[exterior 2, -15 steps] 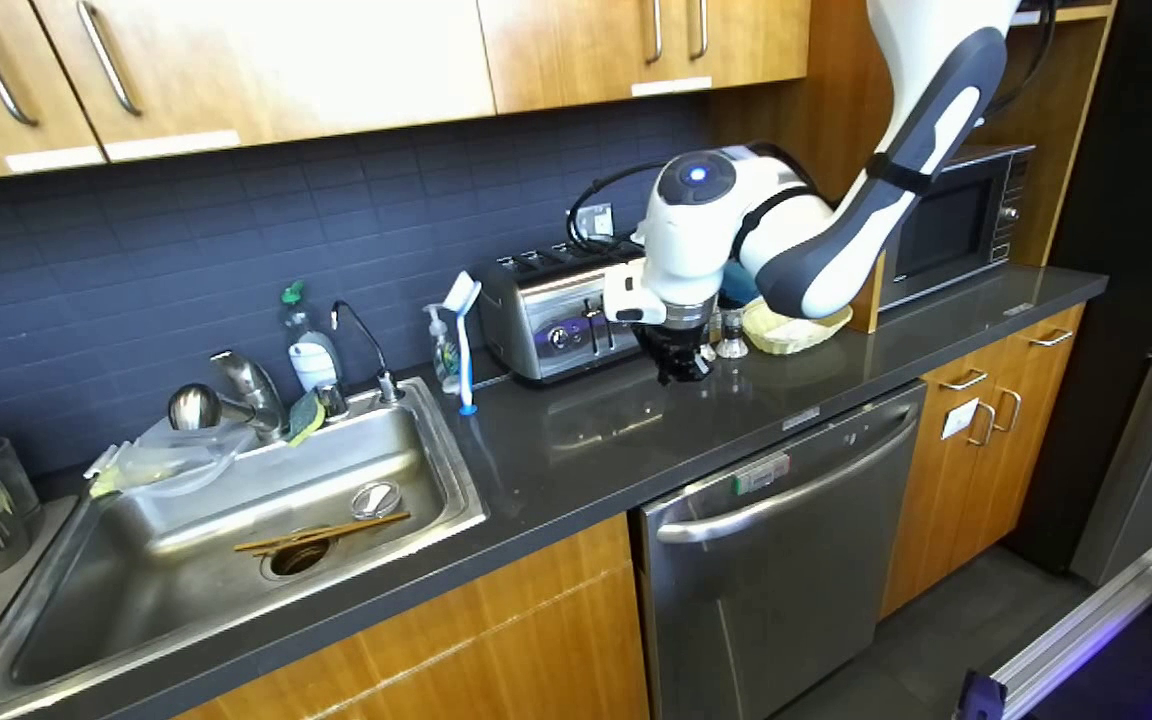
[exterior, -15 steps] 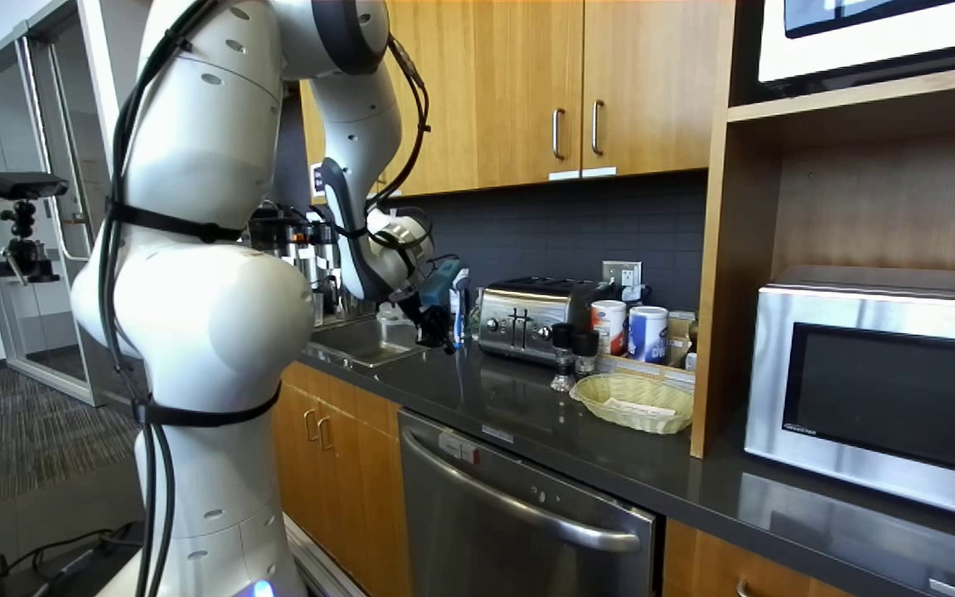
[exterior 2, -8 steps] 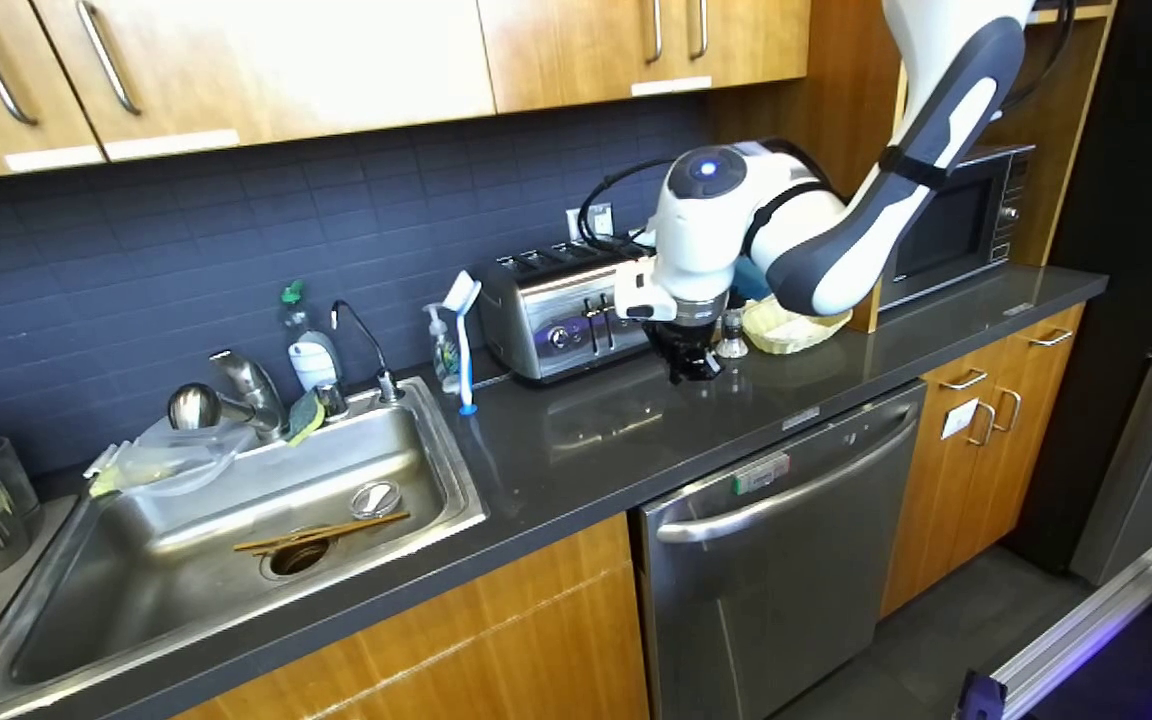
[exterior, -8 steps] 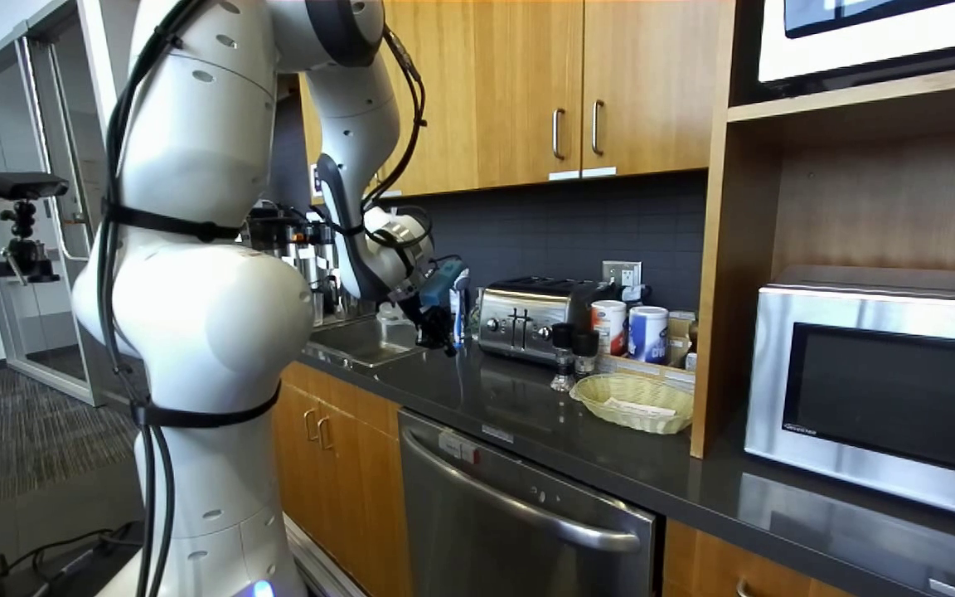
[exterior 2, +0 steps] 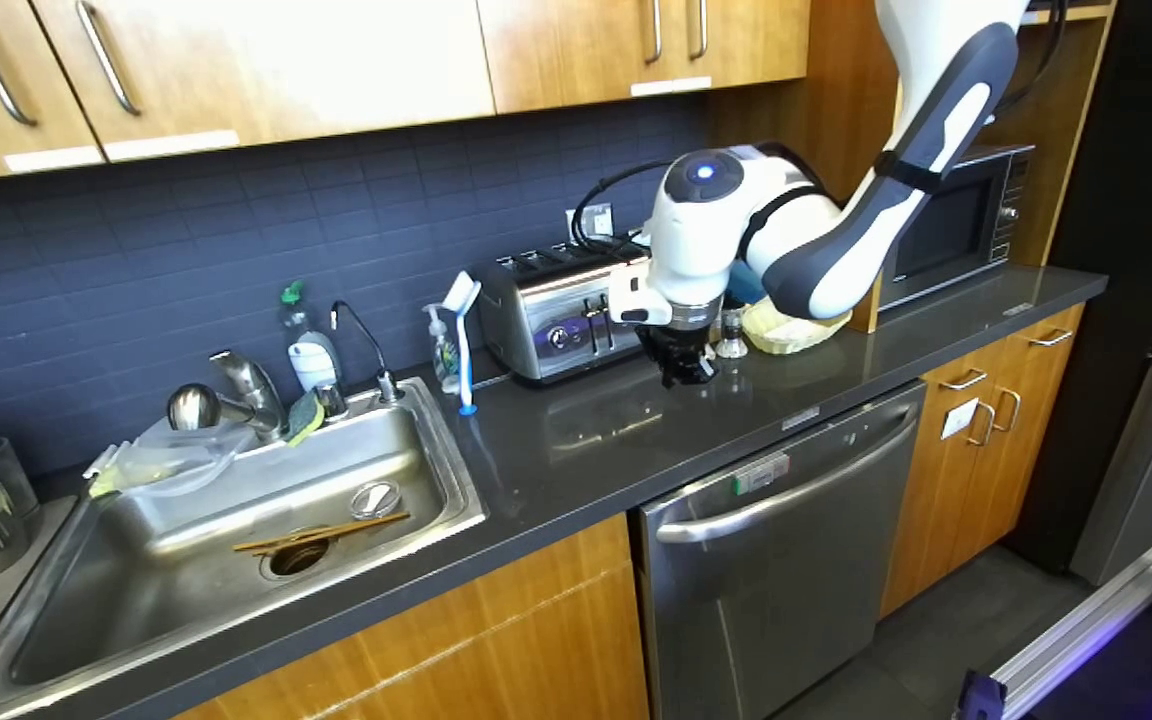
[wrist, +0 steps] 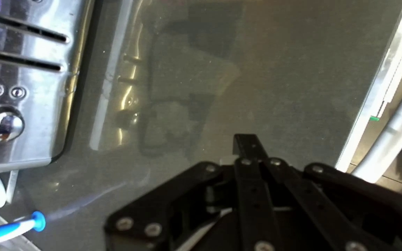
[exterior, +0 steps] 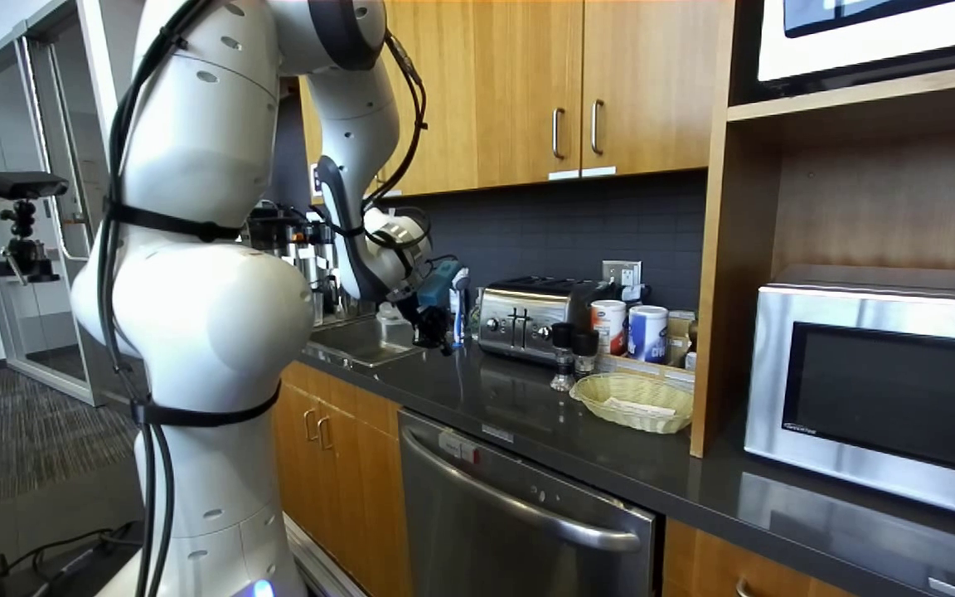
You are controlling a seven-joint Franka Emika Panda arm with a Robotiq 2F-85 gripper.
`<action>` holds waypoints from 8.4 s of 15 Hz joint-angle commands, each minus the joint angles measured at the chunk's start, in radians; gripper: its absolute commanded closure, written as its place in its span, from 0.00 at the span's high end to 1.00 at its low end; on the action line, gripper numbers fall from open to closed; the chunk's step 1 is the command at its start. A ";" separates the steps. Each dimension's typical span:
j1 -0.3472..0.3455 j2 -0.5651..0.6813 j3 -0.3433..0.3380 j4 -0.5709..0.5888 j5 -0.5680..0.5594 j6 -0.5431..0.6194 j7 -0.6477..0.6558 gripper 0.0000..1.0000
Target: Push the toaster closer to the wall
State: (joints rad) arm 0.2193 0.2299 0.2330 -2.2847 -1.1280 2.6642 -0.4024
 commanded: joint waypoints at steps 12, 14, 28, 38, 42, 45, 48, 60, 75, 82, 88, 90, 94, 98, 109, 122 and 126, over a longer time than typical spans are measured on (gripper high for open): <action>0.076 0.165 0.006 0.301 -0.187 0.012 0.074 0.00; 0.072 0.188 -0.002 0.351 -0.179 0.006 0.069 0.00; 0.055 0.299 -0.066 0.506 -0.186 -0.053 0.082 0.00; 0.079 0.372 -0.065 0.600 -0.176 -0.091 0.093 0.00; 0.085 0.388 -0.066 0.635 -0.173 -0.111 0.090 0.00; 0.084 0.394 -0.068 0.649 -0.173 -0.119 0.091 0.00; 0.082 0.393 -0.071 0.653 -0.176 -0.127 0.096 0.00; 0.070 0.384 -0.070 0.637 -0.169 -0.137 0.083 0.01; 0.087 0.370 -0.071 0.628 -0.189 -0.136 0.100 0.00; 0.086 0.388 -0.092 0.662 -0.202 -0.151 0.107 0.00; 0.083 0.395 -0.105 0.671 -0.200 -0.157 0.105 0.00; 0.083 0.395 -0.104 0.668 -0.199 -0.160 0.104 0.00; 0.085 0.404 -0.104 0.666 -0.200 -0.164 0.102 0.00; 0.086 0.424 -0.103 0.671 -0.197 -0.167 0.100 0.00; 0.100 0.462 -0.099 0.721 -0.222 -0.149 0.094 0.00; 0.100 0.505 -0.108 0.796 -0.231 -0.145 0.092 0.00; 0.096 0.505 -0.114 0.802 -0.232 -0.144 0.095 0.00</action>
State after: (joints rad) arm 0.3123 0.7204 0.1304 -1.5112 -1.3319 2.5131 -0.3168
